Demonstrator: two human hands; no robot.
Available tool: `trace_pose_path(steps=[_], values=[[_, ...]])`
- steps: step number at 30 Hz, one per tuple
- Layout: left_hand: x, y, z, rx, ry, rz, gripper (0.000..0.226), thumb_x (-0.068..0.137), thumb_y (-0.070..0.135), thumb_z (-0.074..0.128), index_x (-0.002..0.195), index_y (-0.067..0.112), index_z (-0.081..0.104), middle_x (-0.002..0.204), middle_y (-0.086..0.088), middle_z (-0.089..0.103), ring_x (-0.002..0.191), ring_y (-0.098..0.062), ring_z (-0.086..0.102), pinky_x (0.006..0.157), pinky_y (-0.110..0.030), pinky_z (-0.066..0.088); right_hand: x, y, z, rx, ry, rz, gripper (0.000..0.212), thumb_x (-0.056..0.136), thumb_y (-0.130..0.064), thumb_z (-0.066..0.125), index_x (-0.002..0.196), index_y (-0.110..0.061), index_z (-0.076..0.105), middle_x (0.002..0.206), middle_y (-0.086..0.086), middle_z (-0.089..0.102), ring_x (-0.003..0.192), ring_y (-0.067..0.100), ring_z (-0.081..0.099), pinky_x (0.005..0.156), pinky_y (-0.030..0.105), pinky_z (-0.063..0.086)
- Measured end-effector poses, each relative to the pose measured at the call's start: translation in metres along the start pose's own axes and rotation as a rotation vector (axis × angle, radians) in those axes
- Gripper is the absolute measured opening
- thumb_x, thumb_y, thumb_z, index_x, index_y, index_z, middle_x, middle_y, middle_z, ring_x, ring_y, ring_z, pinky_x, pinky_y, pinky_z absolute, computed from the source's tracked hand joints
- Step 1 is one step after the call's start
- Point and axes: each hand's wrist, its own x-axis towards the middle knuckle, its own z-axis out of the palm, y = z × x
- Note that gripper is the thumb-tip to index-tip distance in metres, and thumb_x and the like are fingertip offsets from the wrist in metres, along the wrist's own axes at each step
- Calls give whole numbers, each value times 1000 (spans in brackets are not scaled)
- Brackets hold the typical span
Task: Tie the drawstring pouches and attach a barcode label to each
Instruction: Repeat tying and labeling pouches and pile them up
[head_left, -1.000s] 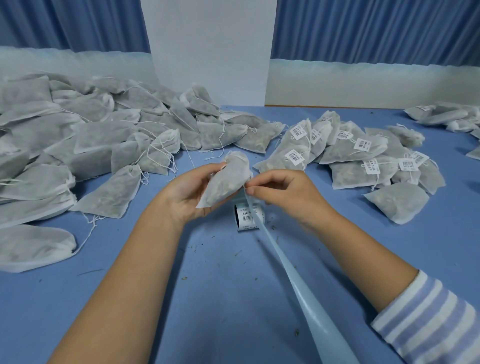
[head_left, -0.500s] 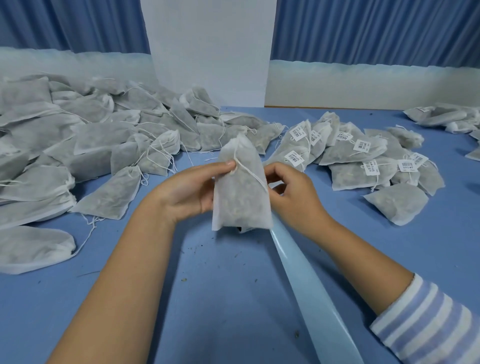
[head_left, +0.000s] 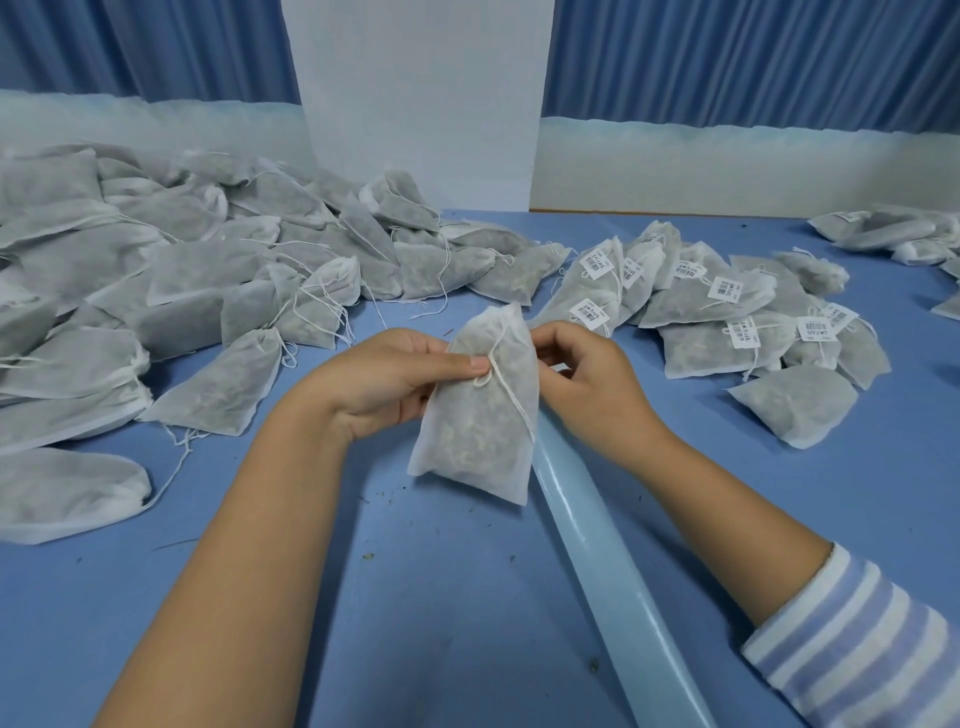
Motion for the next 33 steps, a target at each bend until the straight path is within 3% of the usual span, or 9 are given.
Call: trace_pose_path(steps=[3, 8, 12, 15, 19, 22, 24, 29, 33], values=[[-2, -1, -5, 22, 7, -15, 32, 64, 23, 79, 86, 0, 77, 96, -13, 77, 87, -17, 74, 70, -24, 58, 3, 1, 1, 99, 14, 88, 12, 91, -5, 63, 84, -13, 65, 80, -4, 65, 73, 7, 58, 74, 26, 52], [-4, -2, -11, 11, -27, -28, 24, 66, 22, 77, 82, 5, 80, 96, -12, 77, 88, -18, 74, 73, -25, 58, 7, 4, -2, 268, 21, 228, 13, 91, -9, 60, 80, -15, 65, 77, -2, 69, 74, 5, 65, 61, 20, 50], [-3, -3, -14, -30, -57, -43, 15, 75, 17, 72, 81, 5, 80, 95, -11, 77, 88, -18, 74, 72, -24, 58, 7, 5, -3, 318, 20, 240, 16, 91, -10, 59, 77, -17, 64, 74, -5, 68, 73, 4, 65, 60, 18, 51], [-3, -4, -14, -89, -57, -37, 10, 80, 15, 75, 82, 7, 81, 95, -10, 77, 88, -17, 74, 73, -26, 58, 7, 5, -3, 279, 19, 202, 15, 91, -9, 59, 80, -17, 63, 74, -7, 68, 76, 5, 66, 63, 20, 51], [2, -6, -18, -341, -11, 3, 23, 77, 19, 69, 95, 10, 80, 107, -11, 75, 100, -21, 73, 79, -33, 60, 3, 4, -2, 100, 25, 16, 16, 91, -5, 61, 82, -19, 60, 79, -12, 64, 76, 4, 59, 71, 25, 50], [5, -8, -24, -448, 35, 4, 33, 73, 24, 76, 103, 10, 77, 128, -18, 65, 122, -33, 61, 100, -47, 52, -2, 4, 0, -47, -9, -143, 16, 90, -6, 61, 84, -21, 61, 84, -16, 65, 82, 1, 60, 70, 24, 49], [7, -11, -25, -463, 43, 16, 34, 76, 24, 74, 105, 8, 76, 121, -16, 68, 118, -36, 62, 107, -53, 45, -4, 4, 0, -110, -43, -219, 13, 89, -7, 61, 88, -21, 62, 89, -15, 66, 88, 2, 60, 72, 22, 49], [6, -14, -21, -489, -56, -20, 27, 81, 18, 67, 101, 3, 78, 111, -15, 73, 107, -29, 70, 89, -38, 58, -6, 4, 2, -187, -97, -306, 11, 88, -14, 57, 90, -24, 60, 91, -16, 64, 94, 10, 60, 77, 27, 49], [6, -13, -25, -480, -26, -71, 27, 79, 18, 70, 100, 5, 78, 115, -14, 71, 116, -29, 65, 95, -35, 55, -3, 6, 2, -40, -20, -164, 19, 90, -8, 60, 83, -26, 58, 85, -20, 64, 82, 7, 60, 72, 26, 49]])
